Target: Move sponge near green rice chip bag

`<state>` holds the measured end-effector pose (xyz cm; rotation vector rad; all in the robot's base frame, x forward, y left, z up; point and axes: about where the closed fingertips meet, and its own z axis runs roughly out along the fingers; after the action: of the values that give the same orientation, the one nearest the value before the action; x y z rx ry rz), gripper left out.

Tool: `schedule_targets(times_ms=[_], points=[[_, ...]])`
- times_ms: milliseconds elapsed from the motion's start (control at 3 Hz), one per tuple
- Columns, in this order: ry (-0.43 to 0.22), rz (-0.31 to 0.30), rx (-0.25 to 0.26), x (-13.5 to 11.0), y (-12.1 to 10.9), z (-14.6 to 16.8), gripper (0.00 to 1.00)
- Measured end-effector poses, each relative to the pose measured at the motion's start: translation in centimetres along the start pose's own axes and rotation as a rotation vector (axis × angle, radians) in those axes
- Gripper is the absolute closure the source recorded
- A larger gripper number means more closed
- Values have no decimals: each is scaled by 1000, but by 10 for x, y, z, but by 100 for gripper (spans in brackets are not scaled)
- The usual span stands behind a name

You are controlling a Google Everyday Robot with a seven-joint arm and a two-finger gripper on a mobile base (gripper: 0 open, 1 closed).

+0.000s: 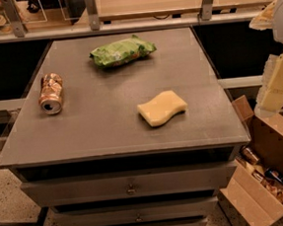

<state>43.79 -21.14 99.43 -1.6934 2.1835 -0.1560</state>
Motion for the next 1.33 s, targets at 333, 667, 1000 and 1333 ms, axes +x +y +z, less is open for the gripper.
schedule_targets(times_ms=[333,667,1000,1333], points=[[0,0,0,0,0,0,0],[6,-31,-24,-10,5,17,0],[-8,-67,-61,-24,1,46,0],[3,-122,-108,-42,0,87,0]])
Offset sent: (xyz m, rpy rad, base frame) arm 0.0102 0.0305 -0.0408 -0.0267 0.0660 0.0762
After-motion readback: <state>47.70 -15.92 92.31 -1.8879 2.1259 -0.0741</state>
